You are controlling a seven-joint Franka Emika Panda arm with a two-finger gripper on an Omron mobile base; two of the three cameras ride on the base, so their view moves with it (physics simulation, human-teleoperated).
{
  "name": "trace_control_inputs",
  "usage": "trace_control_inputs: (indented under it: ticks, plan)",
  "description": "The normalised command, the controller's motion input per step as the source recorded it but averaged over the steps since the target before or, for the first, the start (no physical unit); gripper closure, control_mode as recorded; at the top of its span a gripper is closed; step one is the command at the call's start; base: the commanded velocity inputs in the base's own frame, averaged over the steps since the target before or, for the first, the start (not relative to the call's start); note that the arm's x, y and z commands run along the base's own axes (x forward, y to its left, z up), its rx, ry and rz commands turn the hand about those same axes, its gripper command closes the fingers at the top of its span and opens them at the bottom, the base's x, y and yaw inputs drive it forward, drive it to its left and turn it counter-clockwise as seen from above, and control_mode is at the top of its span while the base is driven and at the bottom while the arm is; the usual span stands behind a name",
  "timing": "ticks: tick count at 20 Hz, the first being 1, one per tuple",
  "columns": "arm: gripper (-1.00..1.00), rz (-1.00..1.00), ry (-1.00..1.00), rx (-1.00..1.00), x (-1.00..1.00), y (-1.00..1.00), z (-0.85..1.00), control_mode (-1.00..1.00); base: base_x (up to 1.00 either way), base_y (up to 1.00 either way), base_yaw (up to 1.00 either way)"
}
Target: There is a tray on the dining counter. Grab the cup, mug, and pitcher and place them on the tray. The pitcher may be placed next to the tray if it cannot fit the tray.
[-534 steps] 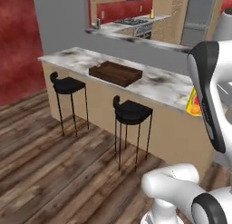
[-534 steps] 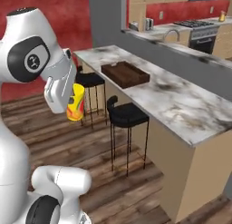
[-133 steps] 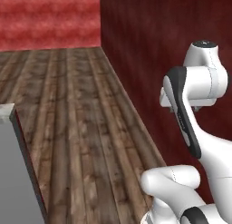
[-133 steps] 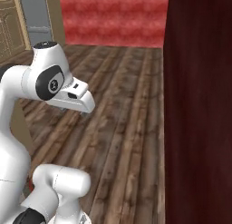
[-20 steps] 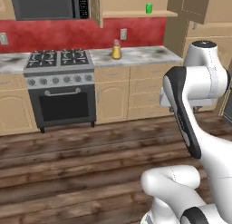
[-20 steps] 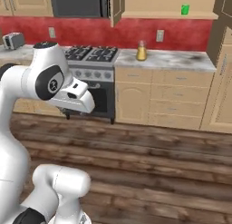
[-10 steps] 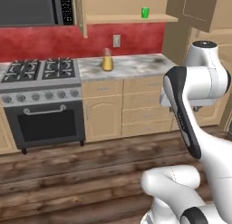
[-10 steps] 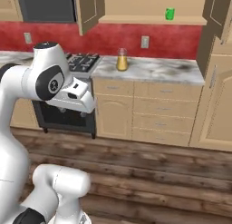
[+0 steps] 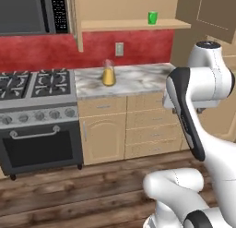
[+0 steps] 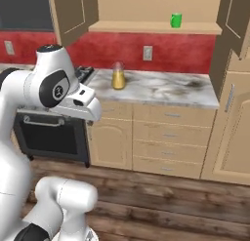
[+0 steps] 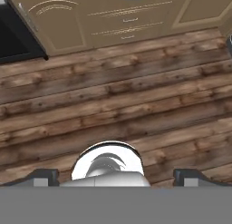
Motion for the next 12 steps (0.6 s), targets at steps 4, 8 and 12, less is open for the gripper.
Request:
trace_control_inputs:
  ticks: [4,8,12]
  plan:
    - [-1.00,0.00,0.00,0.00,0.00,0.00,0.00,1.00,0.81,-0.29,0.00]
    - [-1.00,0.00,0.00,0.00,0.00,0.00,0.00,1.00,0.69,-0.37,0.00]
    - [-1.00,0.00,0.00,0.00,0.00,0.00,0.00,1.00,0.59,-0.47,0.00]
